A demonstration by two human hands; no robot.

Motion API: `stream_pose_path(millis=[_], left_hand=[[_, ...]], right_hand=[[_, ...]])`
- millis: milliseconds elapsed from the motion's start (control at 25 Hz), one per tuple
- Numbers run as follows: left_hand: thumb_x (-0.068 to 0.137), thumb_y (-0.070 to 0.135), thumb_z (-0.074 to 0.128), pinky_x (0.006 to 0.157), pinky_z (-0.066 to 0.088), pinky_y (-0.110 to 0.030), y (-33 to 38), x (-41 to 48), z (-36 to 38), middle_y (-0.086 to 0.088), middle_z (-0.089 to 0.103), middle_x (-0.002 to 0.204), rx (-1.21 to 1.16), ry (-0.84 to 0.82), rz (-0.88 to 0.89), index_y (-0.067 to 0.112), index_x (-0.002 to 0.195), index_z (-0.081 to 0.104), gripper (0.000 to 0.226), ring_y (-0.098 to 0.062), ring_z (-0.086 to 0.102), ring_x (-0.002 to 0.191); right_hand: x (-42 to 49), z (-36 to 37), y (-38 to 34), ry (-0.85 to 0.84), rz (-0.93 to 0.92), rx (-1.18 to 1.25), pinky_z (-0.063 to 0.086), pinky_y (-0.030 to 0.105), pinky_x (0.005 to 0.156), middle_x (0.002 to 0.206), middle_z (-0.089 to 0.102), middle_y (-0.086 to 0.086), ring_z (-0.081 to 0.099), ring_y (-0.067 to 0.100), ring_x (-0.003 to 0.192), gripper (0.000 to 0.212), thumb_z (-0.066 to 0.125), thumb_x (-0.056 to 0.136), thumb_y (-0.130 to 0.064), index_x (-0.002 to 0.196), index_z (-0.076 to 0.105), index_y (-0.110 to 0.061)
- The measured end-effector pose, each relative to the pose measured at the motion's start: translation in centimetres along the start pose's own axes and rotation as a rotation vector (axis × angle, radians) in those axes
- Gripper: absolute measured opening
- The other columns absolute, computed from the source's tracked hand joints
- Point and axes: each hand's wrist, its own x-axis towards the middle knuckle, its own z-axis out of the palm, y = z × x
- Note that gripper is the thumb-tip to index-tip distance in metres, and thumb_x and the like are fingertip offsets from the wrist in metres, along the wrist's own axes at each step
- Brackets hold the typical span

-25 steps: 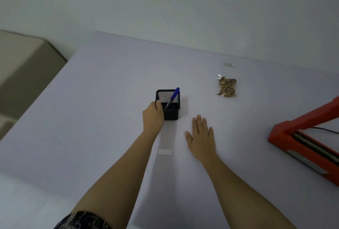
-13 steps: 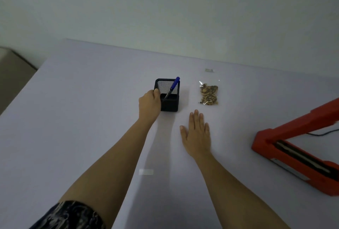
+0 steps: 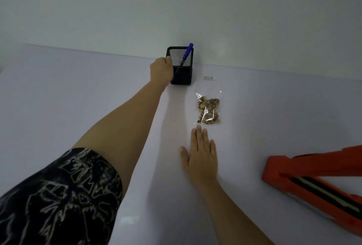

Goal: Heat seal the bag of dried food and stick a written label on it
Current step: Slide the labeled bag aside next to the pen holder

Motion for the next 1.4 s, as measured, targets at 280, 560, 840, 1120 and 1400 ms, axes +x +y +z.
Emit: stream_pose_path(millis=[280,560,840,1120,1400], left_hand=[[0.100,0.024,0.028,0.066,0.034,-0.029,-0.1,1.8,1.1,-0.006,0.045,0.064,0.039,-0.009,-0.030,0.010,0.056,0.035,0.047,-0.023,0.046,0.076],[0.100,0.036,0.031,0.070,0.035,-0.030,-0.5,-1.2,-0.8,-0.001,0.049,0.072,-0.047,0.036,0.016,0.006,0.074,0.050,0.045,-0.021,0.045,0.076],[0.098,0.030,0.046,0.100,0.038,-0.026,-9.5,-16.5,-3.7,-0.012,0.058,0.132,0.181,-0.249,0.181,0.008,0.133,0.050,0.042,-0.026,0.056,0.118],[0.088,0.047,0.052,0.096,0.042,-0.027,-20.2,-28.2,-8.8,-0.009,0.063,0.123,0.257,-0.296,0.309,0.011,0.119,0.064,0.049,-0.023,0.057,0.112],[0.088,0.046,0.052,0.079,0.035,-0.012,-24.4,-30.3,-9.9,0.002,0.049,0.100,0.265,-0.311,0.547,0.011,0.105,0.072,0.044,-0.012,0.046,0.086]], right_hand=[[-0.1,0.3,0.3,0.028,0.009,-0.030,0.010,0.037,0.111,0.154,0.023,0.005,0.018,0.020,0.143,0.065,0.026,0.092,-0.049,0.145,0.026,-0.010],[0.1,0.2,0.4,0.015,0.007,-0.012,0.017,0.041,0.114,0.155,0.020,0.006,0.018,0.021,0.143,0.066,0.022,0.091,-0.048,0.145,0.023,-0.010],[0.3,-0.5,0.5,-0.051,-0.010,-0.021,0.012,0.043,0.115,0.157,0.014,0.008,0.010,0.024,0.144,0.067,0.017,0.092,-0.047,0.147,0.016,-0.008],[0.0,-0.1,0.5,-0.057,-0.025,-0.045,0.012,0.045,0.115,0.157,0.011,0.009,0.008,0.025,0.145,0.064,0.029,0.096,-0.042,0.146,0.014,-0.007],[-0.1,0.2,0.1,-0.043,-0.033,-0.041,0.013,0.046,0.115,0.157,0.013,0.011,0.010,0.027,0.144,0.063,0.031,0.096,-0.040,0.146,0.015,-0.005]])
